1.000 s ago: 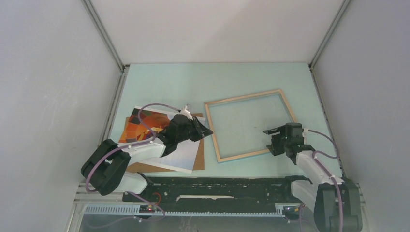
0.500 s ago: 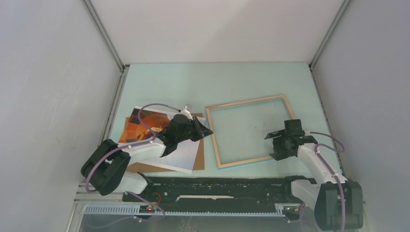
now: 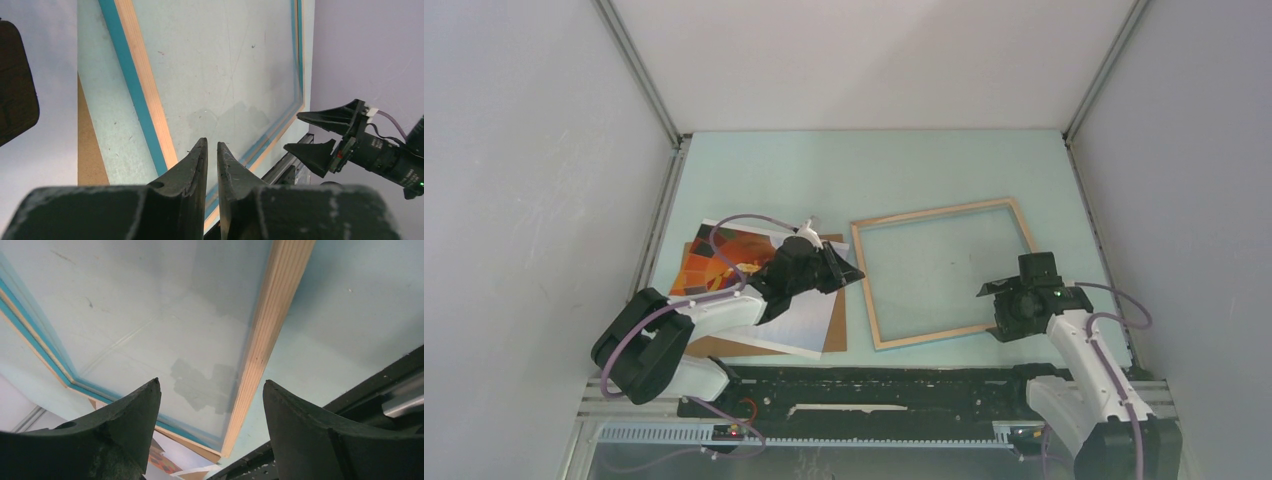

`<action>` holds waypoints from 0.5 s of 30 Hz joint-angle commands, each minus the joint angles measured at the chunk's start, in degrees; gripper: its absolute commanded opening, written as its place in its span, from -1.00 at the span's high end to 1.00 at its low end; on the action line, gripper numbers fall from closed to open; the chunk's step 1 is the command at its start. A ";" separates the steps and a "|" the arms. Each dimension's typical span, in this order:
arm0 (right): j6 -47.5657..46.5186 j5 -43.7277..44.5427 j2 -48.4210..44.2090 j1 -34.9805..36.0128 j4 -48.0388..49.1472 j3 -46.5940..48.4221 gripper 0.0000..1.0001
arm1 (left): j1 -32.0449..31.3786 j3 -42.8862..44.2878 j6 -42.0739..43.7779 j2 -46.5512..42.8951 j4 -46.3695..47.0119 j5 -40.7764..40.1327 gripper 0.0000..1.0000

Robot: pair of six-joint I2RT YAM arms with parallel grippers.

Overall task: Put the photo into the frame
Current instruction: Place the photo frame item in the photo frame.

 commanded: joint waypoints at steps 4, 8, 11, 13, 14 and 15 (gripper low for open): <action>-17.52 -2.22 -4.24 0.18 2.87 4.29 -0.58 | -0.26 1.58 2.85 -2.20 -1.05 0.74 0.61; -32.95 -8.51 -0.04 -0.78 8.53 6.22 -0.60 | -0.27 1.78 3.52 -2.58 -1.92 1.41 0.58; -36.18 -11.36 3.78 -0.45 7.63 7.74 -0.60 | -0.28 2.06 4.22 -2.25 -2.57 2.71 0.51; -36.71 -11.50 4.71 0.75 7.25 7.88 -0.61 | -0.31 1.76 4.47 -2.01 -2.87 3.31 0.49; -36.65 -12.45 5.09 1.53 7.51 7.66 -0.62 | -0.31 1.36 4.52 -1.92 -2.89 3.30 0.47; -36.57 -13.92 5.66 2.57 8.29 7.35 -0.62 | -0.38 0.96 4.62 -1.84 -2.87 3.14 0.45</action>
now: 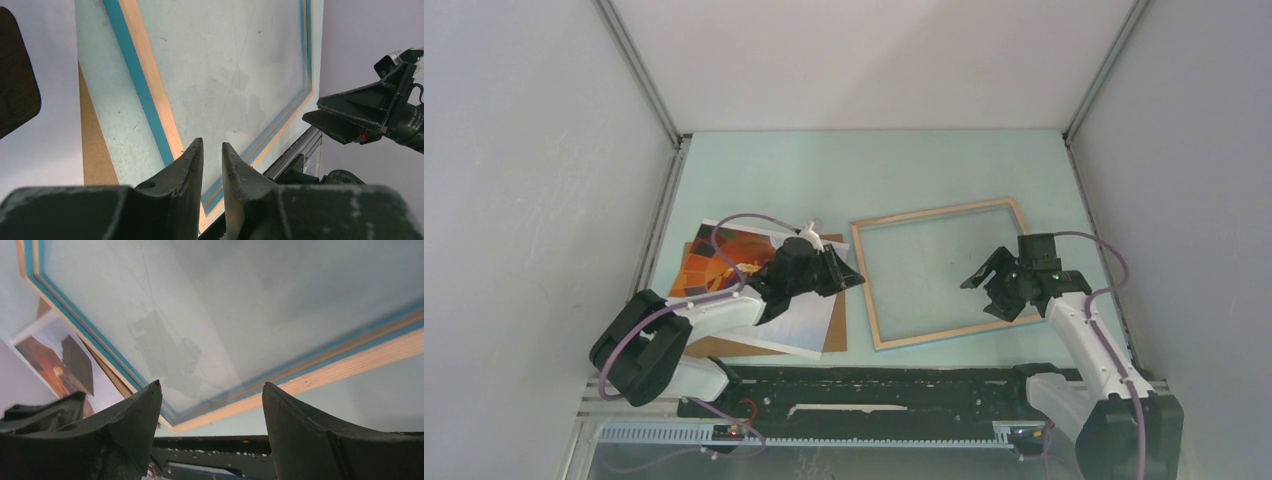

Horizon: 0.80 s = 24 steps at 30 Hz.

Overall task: Put the photo into the frame
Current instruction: Place the photo frame item in the photo frame.

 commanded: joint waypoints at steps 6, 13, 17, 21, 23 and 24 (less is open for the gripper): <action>-1.71 -4.41 4.90 18.83 8.02 0.94 -0.61 | -0.41 0.54 1.84 2.34 0.90 2.03 0.38; 7.51 -4.70 11.46 34.04 22.66 -1.40 -0.35 | -1.53 -2.75 1.11 2.89 2.05 0.61 0.31; 10.54 -3.84 16.99 41.04 29.68 -1.41 0.01 | -1.68 -4.89 1.13 1.51 2.15 -0.25 0.21; 12.47 -2.89 21.67 45.94 34.25 -1.40 0.31 | -2.00 -5.66 0.52 1.94 2.81 -0.12 0.18; 12.75 -1.41 22.07 47.79 34.40 -1.40 0.33 | -2.19 -5.94 0.62 2.01 2.87 -0.35 0.16; 12.72 -0.58 21.80 48.49 34.05 -1.40 0.33 | -2.16 -5.85 0.74 2.21 2.87 -0.33 0.14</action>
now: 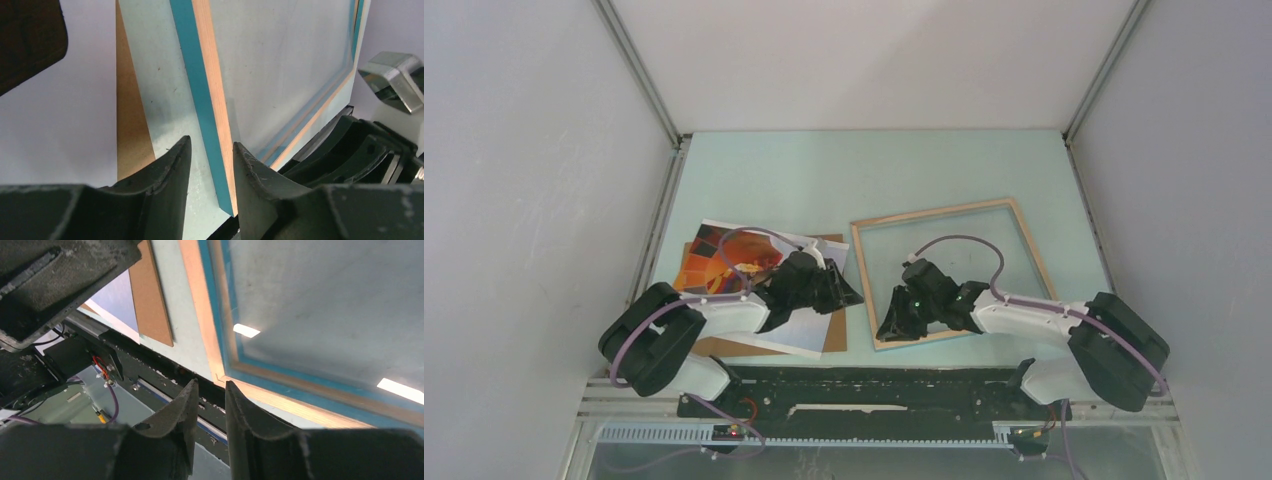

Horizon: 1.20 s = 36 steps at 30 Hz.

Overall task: Put the photo into the frame
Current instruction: Place the photo frame item in the photo frame, then adjust the photo frame item on the photo frame.

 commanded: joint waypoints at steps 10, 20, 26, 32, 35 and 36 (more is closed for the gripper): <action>0.71 8.52 -2.77 5.13 -2.63 -0.07 0.21 | -1.03 0.19 -0.55 3.67 4.65 0.23 0.08; 2.54 13.10 -0.61 7.90 -1.50 -0.03 0.29 | -1.14 -0.51 -1.72 4.59 5.52 0.14 0.13; 3.41 15.79 2.10 7.03 -1.09 -0.07 0.29 | -1.24 -0.65 -1.99 5.10 5.50 0.50 0.11; 3.82 20.68 1.46 6.86 -1.50 -0.06 0.28 | -1.50 -0.97 -2.35 6.10 5.01 0.25 0.03; 3.90 21.76 2.29 6.30 -1.15 -0.07 0.28 | -1.65 -1.19 -2.42 6.35 5.04 0.00 0.03; 3.95 21.87 2.65 6.19 -0.88 -0.07 0.28 | -1.69 -1.19 -2.43 6.32 5.06 -0.04 0.03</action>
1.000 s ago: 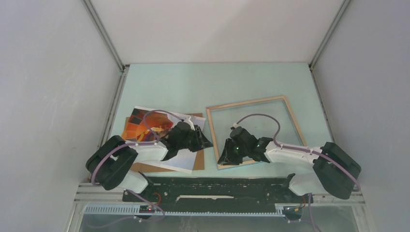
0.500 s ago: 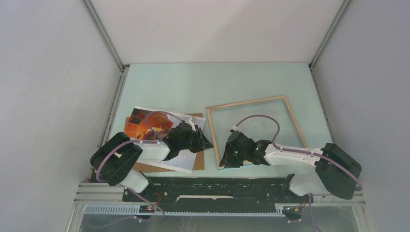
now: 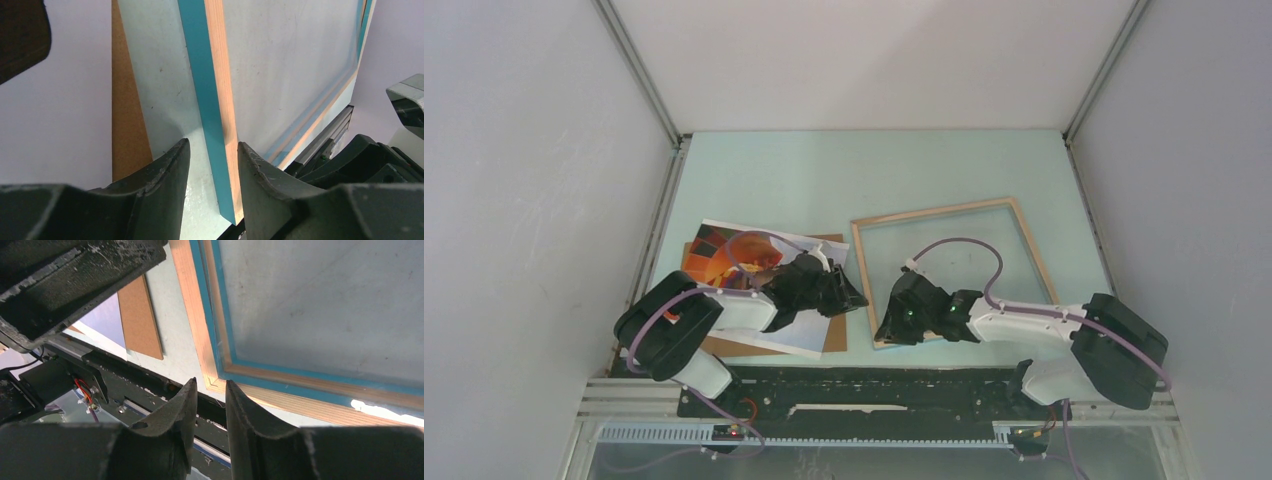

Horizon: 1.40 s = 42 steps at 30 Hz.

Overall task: Put the photo into the frame
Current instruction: Adjust the photo frame item on the photo frame.

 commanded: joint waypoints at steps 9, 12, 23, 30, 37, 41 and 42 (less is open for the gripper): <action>1.05 9.64 4.43 -2.27 -0.84 0.02 0.29 | -0.80 -1.34 -0.37 0.82 0.17 -0.73 0.04; 2.89 7.78 4.46 -3.62 -2.36 0.02 0.27 | -0.78 -1.12 -0.17 0.93 0.05 -0.50 0.05; -5.35 -0.55 3.51 -8.95 4.02 2.66 0.25 | -0.74 -0.16 1.12 0.52 -1.80 -0.23 0.13; -6.53 -0.78 0.04 -6.70 1.64 4.22 0.22 | -0.78 0.00 1.17 0.84 -1.68 -0.22 0.13; -6.87 -2.40 1.80 -5.88 2.92 5.19 0.42 | -0.81 -0.14 1.03 0.92 -1.54 -0.44 0.16; -7.24 -2.21 4.62 -5.97 3.52 5.86 0.47 | -0.80 -0.26 1.04 0.61 -1.53 -0.53 0.16; -7.47 -1.86 5.35 -6.14 3.72 5.90 0.46 | -0.82 -0.23 1.03 0.58 -1.51 -0.53 0.16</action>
